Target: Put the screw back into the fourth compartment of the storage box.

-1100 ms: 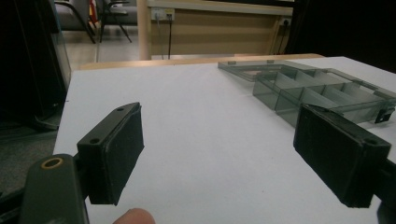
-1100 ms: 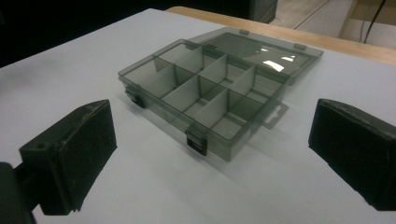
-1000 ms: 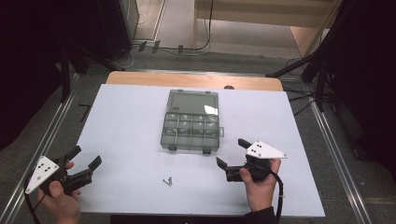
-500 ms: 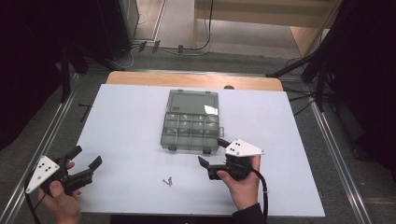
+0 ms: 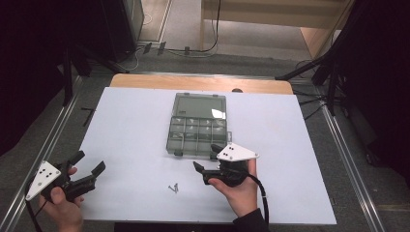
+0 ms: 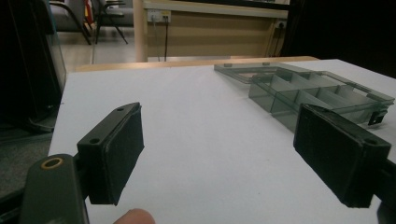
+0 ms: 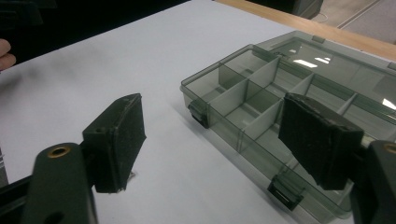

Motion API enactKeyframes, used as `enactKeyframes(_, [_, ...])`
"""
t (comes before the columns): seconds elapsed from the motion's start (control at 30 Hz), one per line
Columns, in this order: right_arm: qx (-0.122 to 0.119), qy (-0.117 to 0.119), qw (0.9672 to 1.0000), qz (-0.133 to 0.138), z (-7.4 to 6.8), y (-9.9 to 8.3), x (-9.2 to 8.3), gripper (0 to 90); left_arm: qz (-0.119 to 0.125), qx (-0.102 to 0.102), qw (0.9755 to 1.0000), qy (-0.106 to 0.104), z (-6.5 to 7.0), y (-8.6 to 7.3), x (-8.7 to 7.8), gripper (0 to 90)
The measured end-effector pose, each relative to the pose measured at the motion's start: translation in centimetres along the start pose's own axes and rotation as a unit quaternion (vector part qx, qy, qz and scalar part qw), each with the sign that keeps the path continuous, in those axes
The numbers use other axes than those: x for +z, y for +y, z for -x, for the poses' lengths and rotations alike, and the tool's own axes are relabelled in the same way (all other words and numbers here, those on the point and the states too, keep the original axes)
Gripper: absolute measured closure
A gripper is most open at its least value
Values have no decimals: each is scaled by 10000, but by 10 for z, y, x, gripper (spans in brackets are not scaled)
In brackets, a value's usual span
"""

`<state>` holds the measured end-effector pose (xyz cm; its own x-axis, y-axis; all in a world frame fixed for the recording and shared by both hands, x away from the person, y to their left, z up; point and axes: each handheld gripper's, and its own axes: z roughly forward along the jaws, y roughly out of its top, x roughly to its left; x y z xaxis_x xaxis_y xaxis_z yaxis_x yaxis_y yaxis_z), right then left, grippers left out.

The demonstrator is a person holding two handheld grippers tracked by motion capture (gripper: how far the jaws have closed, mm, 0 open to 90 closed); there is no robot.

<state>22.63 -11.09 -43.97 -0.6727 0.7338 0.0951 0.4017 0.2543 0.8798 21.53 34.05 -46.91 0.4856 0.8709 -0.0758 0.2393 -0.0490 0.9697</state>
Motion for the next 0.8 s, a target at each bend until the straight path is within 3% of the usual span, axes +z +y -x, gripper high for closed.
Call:
enactKeyframes(0.37, [-175,48,9994,-295,-16,4,17,321,4,-1,10000,-18,-1,1,-1,164])
enactKeyframes(0.47, [-191,-164,9985,-481,-20,4,24,445,7,-10,10000,-21,-1,1,-1,164])
enactKeyframes(0.67, [-213,15,9971,-732,-27,2,35,459,46,-36,10000,-35,0,2,-1,163])
enactKeyframes(0.8, [-224,151,9941,-1050,-33,2,42,511,41,-29,10000,-44,0,2,-1,163])
